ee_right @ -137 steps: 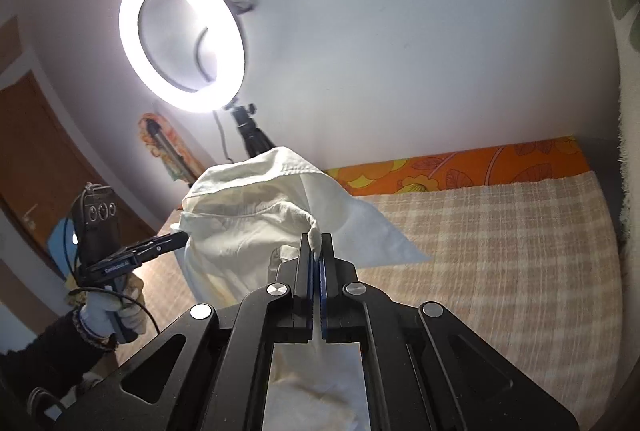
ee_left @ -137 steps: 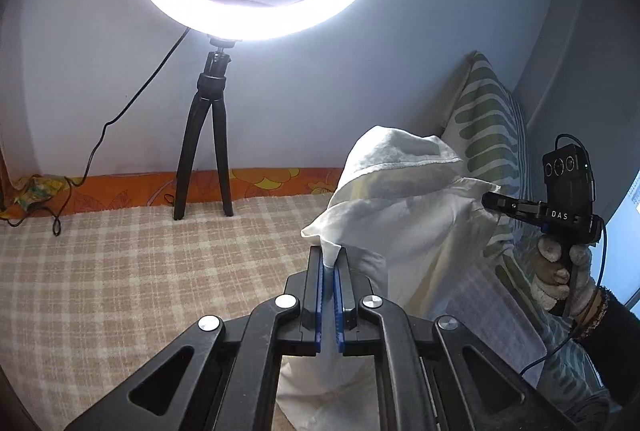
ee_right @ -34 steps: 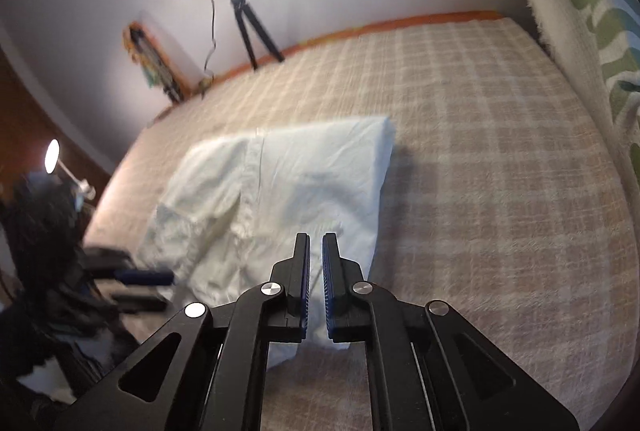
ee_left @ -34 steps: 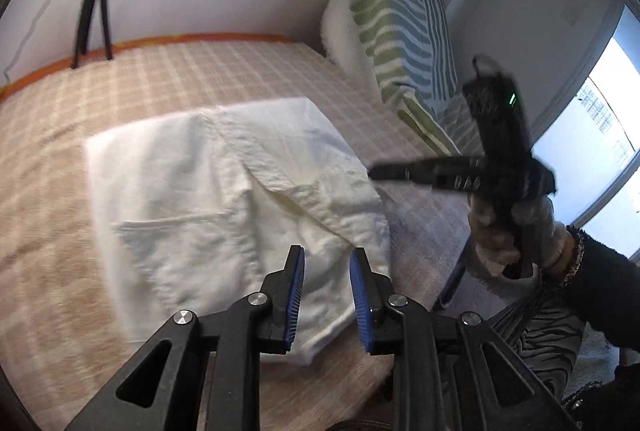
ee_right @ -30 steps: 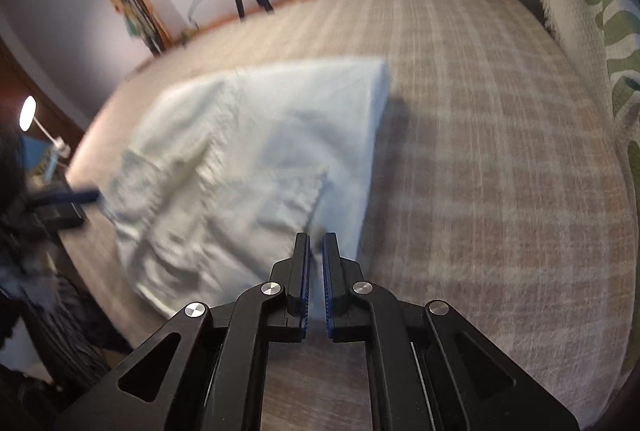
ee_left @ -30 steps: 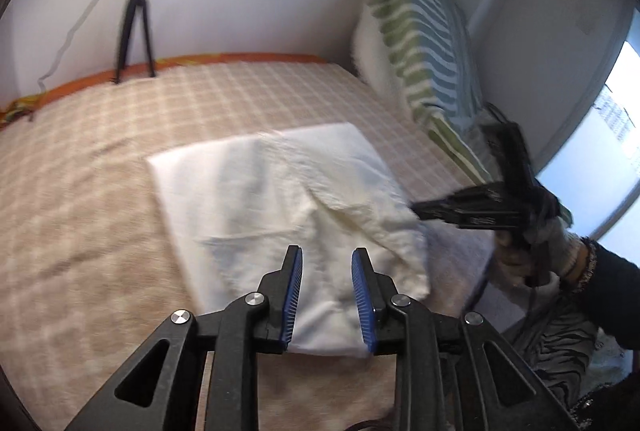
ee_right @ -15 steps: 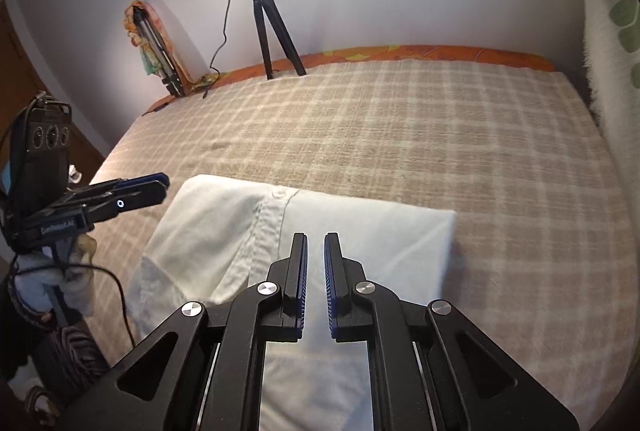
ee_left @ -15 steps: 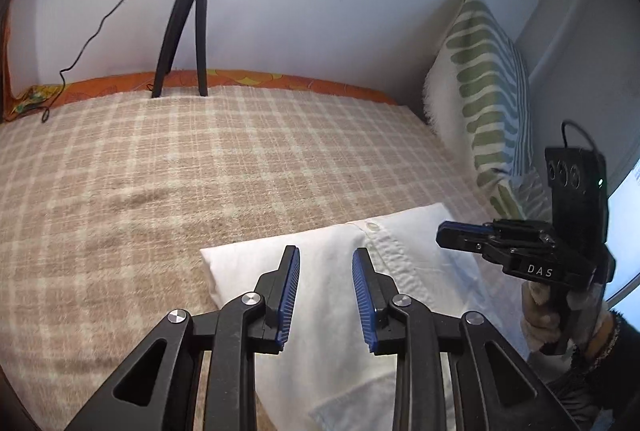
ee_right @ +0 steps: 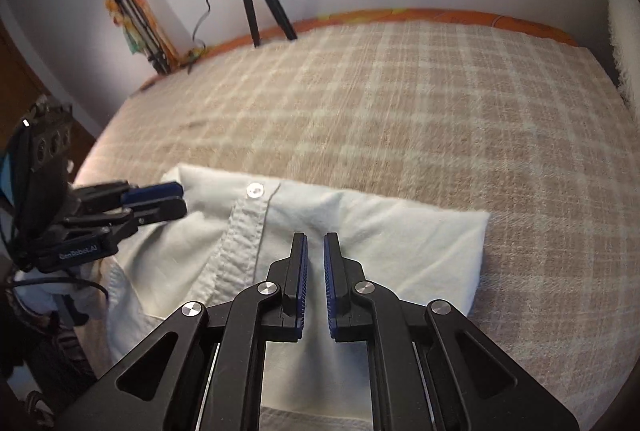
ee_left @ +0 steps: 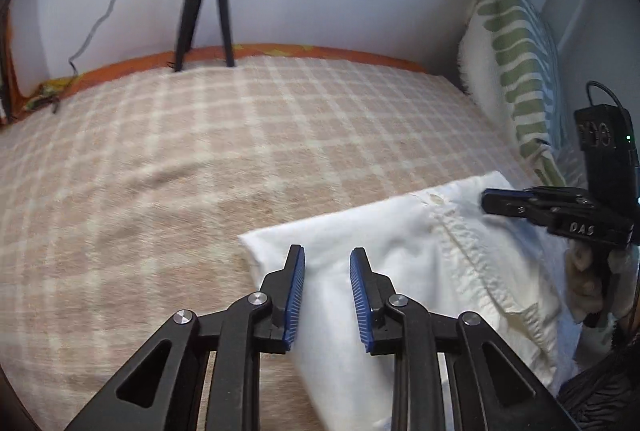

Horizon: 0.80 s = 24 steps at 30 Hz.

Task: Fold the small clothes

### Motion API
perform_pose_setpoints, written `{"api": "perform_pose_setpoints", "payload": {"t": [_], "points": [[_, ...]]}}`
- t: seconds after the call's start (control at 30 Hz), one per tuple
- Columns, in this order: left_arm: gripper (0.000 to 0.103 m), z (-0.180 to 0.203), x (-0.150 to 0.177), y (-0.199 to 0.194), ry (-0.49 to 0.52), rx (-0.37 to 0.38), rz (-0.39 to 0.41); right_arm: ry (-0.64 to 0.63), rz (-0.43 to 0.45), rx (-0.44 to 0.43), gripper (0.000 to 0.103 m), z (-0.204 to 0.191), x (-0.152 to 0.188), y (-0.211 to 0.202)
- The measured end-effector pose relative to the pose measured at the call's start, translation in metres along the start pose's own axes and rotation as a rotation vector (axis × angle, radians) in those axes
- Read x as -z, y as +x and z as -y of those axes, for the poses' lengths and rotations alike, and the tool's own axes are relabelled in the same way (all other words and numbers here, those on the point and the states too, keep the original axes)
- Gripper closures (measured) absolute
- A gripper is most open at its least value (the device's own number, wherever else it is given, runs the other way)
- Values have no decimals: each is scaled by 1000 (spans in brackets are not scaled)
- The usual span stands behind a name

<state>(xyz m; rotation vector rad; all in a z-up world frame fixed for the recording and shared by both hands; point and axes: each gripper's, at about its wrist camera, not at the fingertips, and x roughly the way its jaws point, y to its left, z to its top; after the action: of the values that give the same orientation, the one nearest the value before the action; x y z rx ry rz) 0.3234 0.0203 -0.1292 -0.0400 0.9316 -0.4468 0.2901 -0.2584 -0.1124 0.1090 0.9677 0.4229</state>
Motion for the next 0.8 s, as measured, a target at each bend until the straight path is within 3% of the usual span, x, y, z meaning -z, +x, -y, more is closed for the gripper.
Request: {"api": "perform_pose_setpoints", "payload": {"t": [0.1,0.3,0.37,0.4,0.5,0.57,0.63,0.8], "points": [[80,-23,1,-4,-97,-55,6,64,-1,52,96,23,3,-5],[76,-41,4,-35,-144,-54,66,105,-1,137,96,44,11,-20],[71,-47,7,-46,-185,-36,86,133,9,128,89,51,14,-30],[68,-49,8,-51,-209,-20,92,148,13,116,86,53,16,-33],[56,-56,14,-65,-289,67,104,175,37,75,64,55,22,-50],[47,-59,19,-71,-348,139,99,195,57,18,45,56,29,-63],[44,-59,26,-72,-389,196,70,210,54,-22,40,56,34,-69],[44,-57,46,-55,-486,315,-36,272,-18,-123,39,65,55,-65]]}}
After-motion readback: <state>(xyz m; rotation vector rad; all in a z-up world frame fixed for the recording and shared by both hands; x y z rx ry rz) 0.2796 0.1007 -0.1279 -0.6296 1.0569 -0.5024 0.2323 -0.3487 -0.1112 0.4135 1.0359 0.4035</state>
